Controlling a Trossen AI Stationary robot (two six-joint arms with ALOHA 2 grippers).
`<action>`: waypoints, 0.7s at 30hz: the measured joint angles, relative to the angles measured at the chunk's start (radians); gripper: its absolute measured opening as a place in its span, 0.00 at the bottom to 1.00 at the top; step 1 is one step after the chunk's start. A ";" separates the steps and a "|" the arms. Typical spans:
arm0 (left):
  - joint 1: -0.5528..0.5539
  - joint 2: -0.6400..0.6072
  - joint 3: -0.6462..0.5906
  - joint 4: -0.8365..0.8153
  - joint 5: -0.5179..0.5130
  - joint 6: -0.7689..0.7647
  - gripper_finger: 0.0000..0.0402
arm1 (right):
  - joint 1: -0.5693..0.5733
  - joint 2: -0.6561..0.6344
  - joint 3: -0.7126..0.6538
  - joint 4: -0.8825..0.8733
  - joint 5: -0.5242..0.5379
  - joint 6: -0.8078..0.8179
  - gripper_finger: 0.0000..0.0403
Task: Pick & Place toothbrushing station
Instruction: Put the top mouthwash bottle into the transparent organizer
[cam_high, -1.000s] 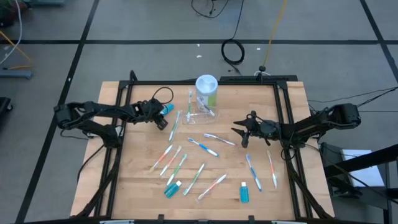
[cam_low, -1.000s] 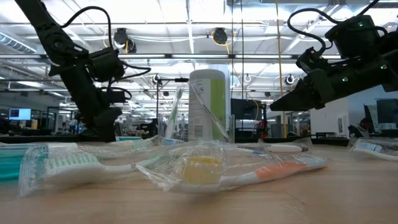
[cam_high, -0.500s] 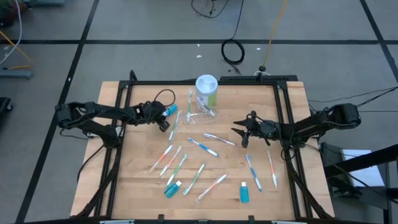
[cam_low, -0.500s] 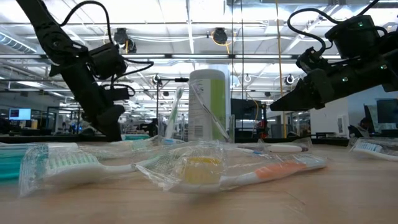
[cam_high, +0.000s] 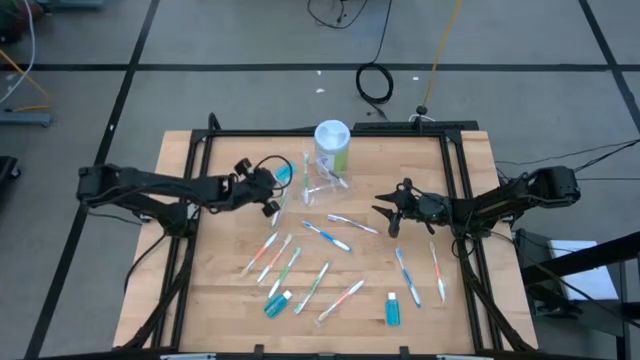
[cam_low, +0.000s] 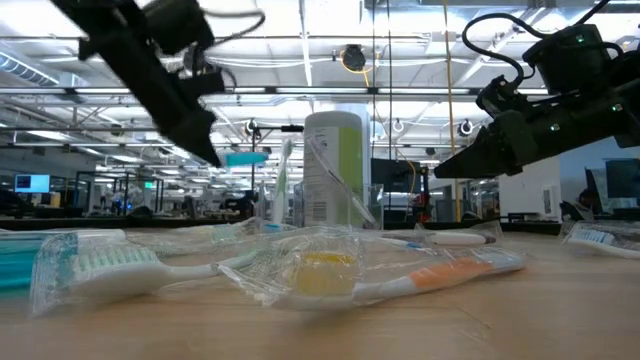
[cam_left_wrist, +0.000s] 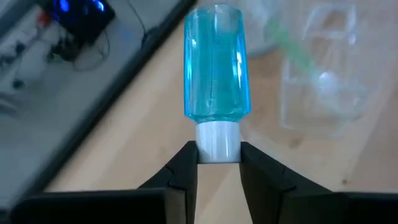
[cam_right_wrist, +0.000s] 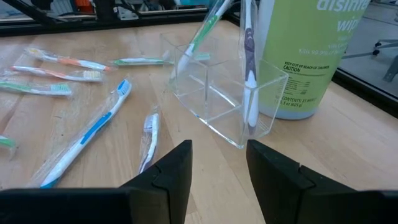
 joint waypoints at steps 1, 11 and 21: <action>-0.019 -0.002 0.035 -0.029 -0.003 0.031 0.23 | 0.000 0.000 0.000 0.000 0.000 0.000 0.36; -0.152 0.161 0.443 -0.167 -0.120 0.679 0.23 | -0.011 0.000 0.000 0.013 0.000 -0.008 0.36; -0.131 0.491 0.667 -0.272 -0.337 1.194 0.24 | -0.013 0.000 0.000 0.011 0.000 -0.007 0.36</action>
